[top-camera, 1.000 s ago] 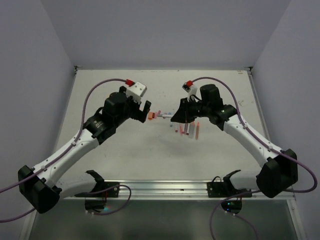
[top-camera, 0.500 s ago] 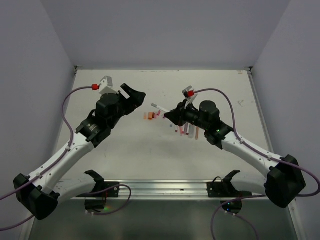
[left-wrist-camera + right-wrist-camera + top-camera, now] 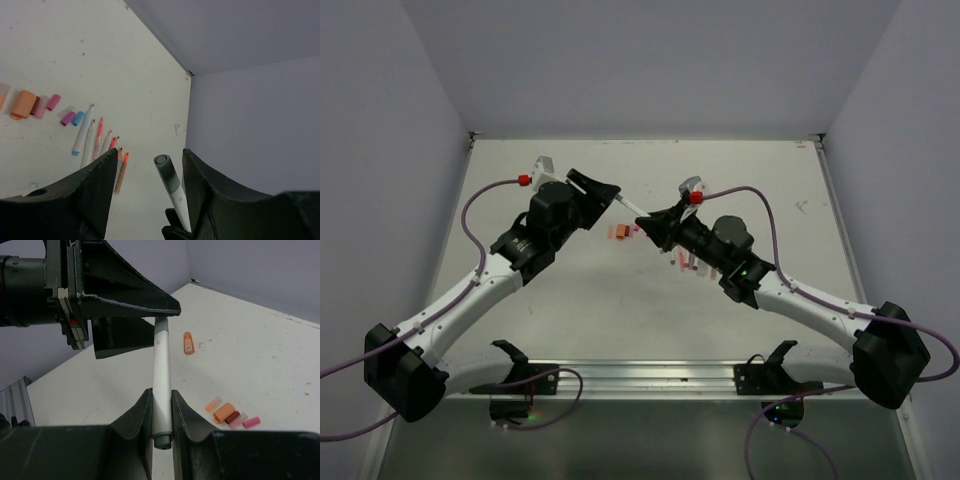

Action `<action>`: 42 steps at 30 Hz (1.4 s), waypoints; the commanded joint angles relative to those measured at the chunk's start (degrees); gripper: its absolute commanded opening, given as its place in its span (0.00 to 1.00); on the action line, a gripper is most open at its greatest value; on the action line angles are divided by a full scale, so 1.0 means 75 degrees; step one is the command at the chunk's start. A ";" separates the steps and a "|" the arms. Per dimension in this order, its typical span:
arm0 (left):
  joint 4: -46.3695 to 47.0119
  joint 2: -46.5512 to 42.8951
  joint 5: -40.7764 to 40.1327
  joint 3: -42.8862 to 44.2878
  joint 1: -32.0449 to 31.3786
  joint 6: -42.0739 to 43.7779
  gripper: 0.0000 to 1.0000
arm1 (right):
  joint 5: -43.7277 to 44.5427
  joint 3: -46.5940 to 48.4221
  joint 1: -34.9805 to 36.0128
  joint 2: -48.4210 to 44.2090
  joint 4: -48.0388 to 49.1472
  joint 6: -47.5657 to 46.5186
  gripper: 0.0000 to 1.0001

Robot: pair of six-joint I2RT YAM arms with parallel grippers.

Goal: Open the pen caps

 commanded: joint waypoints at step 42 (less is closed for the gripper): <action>0.2411 -0.0745 0.0802 -0.0700 -0.0023 0.3015 0.00 | -0.0018 0.2067 0.0472 0.0000 -0.4026 -0.0401 0.77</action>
